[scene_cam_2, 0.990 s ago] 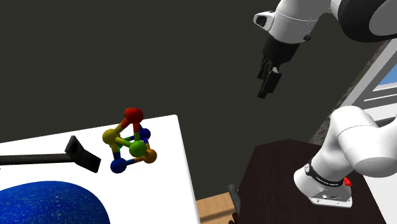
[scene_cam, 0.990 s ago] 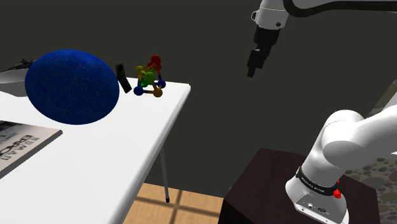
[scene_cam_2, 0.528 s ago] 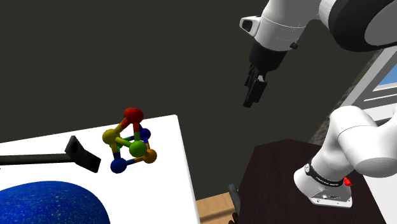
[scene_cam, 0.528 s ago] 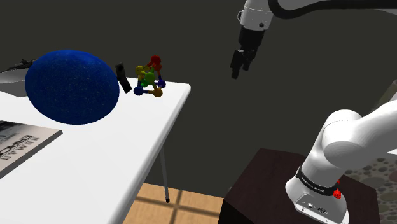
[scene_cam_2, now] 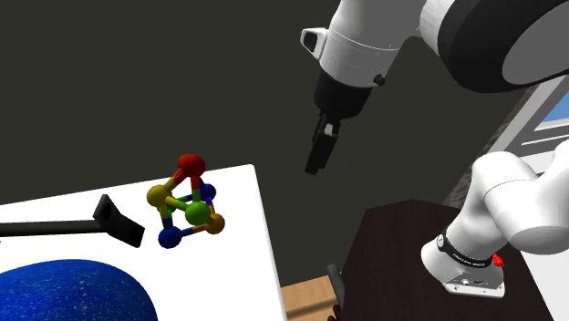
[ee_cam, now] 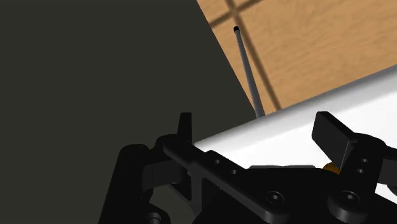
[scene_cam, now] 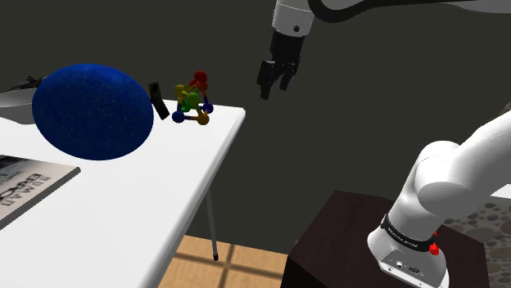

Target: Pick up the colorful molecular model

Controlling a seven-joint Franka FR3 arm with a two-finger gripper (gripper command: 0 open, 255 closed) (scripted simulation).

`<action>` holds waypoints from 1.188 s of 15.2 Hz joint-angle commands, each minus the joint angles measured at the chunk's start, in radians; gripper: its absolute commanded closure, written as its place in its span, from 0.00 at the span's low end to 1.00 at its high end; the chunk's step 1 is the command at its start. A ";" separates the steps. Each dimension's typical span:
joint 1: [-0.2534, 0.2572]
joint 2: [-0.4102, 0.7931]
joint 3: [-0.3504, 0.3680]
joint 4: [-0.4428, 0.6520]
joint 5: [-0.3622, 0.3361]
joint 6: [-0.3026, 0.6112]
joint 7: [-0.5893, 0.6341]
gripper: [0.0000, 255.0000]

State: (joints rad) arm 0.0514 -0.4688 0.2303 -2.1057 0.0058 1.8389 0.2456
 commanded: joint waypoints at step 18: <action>0.053 0.539 0.199 0.556 -0.169 0.098 0.346 0.00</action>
State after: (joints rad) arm 0.1023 0.0646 0.4277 -1.5505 -0.1592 1.9290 0.5847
